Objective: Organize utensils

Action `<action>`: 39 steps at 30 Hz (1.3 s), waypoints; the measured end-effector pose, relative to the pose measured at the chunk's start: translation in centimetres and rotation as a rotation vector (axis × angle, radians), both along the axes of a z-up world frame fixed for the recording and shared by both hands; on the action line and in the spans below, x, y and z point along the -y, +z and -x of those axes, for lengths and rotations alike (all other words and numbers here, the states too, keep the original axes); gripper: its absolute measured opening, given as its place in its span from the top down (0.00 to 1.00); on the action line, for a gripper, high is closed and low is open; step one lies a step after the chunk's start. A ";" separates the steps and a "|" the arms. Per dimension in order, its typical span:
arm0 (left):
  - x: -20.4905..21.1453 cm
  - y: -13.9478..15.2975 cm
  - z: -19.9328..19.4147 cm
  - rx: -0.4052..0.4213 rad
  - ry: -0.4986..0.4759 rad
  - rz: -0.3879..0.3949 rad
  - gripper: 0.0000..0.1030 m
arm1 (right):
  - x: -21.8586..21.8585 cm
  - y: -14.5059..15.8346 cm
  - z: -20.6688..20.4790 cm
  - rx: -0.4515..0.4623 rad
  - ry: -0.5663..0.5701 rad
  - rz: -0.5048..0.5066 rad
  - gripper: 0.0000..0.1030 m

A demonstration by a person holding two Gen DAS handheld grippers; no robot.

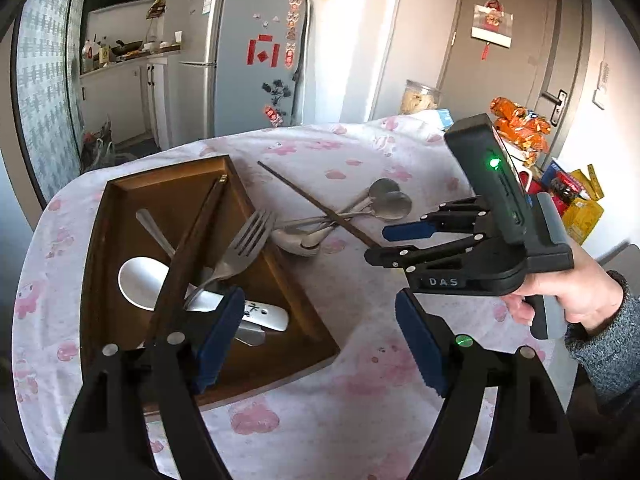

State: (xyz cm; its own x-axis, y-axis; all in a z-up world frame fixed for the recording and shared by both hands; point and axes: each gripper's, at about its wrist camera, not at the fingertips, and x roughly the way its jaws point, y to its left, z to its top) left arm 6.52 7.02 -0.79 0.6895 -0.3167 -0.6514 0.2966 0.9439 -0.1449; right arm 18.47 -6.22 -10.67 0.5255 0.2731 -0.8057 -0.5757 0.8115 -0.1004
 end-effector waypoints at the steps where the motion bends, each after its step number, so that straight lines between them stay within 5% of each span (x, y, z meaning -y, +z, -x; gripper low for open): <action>1: -0.2 -0.1 -0.2 -0.005 0.008 0.005 0.22 | -0.1 -0.2 -0.1 -0.003 0.005 0.002 0.79; 5: -1.2 -0.5 -1.6 -0.053 0.043 0.064 0.22 | -0.6 -0.2 0.3 0.001 0.037 0.007 0.94; 17: 2.3 -0.9 -4.3 -0.097 0.037 0.070 0.22 | 5.4 0.8 2.0 -0.120 0.012 -0.380 0.95; 26: 5.9 0.1 -7.4 -0.061 0.099 0.059 0.22 | 7.8 1.8 5.6 -0.114 0.037 -0.496 0.95; 27: 6.2 0.1 -7.7 -0.057 0.103 0.052 0.24 | 8.2 1.9 5.9 -0.113 0.040 -0.507 0.95; 33: 6.6 -0.2 -9.4 -0.098 0.097 0.089 0.76 | 9.3 2.2 6.9 -0.116 0.049 -0.536 0.95; 39: 6.2 0.2 -9.3 -0.088 0.096 0.102 0.80 | 9.0 1.8 6.9 -0.111 0.043 -0.536 0.95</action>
